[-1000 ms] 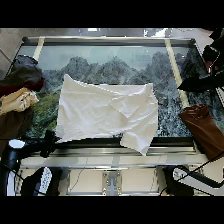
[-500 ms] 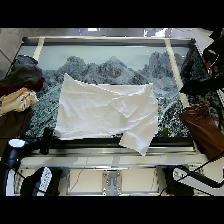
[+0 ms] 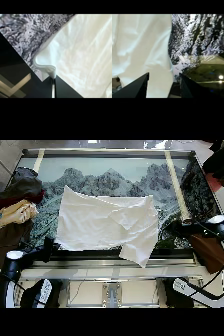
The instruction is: Fold the shirts.
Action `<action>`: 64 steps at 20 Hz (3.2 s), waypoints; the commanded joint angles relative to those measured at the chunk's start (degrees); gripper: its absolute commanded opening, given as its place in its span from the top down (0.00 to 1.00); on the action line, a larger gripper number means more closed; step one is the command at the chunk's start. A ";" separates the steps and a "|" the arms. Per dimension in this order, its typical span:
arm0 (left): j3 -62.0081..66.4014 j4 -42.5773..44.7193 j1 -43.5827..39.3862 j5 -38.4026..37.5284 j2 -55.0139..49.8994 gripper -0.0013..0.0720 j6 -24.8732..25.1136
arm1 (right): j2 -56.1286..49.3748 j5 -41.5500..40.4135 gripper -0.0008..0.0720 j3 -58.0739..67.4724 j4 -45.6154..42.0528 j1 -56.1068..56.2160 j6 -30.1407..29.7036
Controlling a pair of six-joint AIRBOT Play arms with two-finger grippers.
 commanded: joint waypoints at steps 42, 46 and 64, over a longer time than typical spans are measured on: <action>75.95 39.39 -25.22 -19.02 -16.70 0.97 13.99 | 14.14 19.30 0.97 45.20 -7.34 10.91 10.27; 75.97 41.27 -25.22 -15.85 -36.76 0.97 13.99 | -3.28 7.17 0.97 38.12 -3.23 12.35 6.40; 66.36 41.20 -25.70 -17.11 -49.68 0.97 11.63 | -19.58 -0.76 0.97 31.98 -20.17 24.11 6.38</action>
